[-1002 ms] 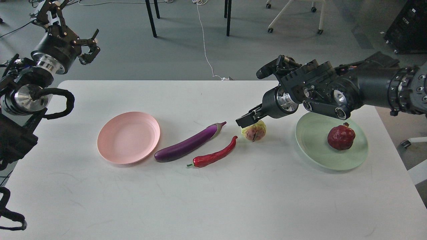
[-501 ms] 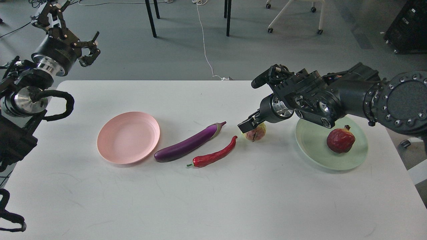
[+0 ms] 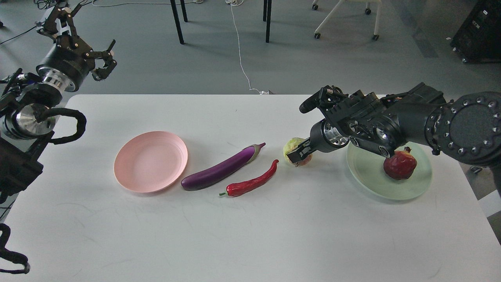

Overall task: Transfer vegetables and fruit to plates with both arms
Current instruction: 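Carry the pale green fruit onto the green plate beside the pomegranate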

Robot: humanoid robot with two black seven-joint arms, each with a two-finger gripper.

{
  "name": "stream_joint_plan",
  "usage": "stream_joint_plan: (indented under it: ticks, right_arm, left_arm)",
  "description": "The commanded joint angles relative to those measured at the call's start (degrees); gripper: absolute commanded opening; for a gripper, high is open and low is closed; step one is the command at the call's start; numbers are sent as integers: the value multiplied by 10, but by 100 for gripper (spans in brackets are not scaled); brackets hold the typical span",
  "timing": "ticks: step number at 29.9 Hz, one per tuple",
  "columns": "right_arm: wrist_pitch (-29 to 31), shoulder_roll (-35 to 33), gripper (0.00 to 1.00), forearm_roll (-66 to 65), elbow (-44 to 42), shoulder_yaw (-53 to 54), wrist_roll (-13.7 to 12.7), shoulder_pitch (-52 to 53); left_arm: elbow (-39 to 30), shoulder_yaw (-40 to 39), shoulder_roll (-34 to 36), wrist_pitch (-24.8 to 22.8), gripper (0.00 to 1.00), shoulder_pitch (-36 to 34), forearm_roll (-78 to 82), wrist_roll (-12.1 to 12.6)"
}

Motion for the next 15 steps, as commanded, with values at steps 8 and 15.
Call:
stream_joint_plan:
  ticks: [8,15]
  right_arm:
    - [0,-118,55,-14,49,-3,1,49]
    - [0,-219,55,-92,99,-2,1,39]
  left_arm:
    - [0,0,0,-1,98,0,-1,0]
    - [0,0,2,-4,98,1,0,0]
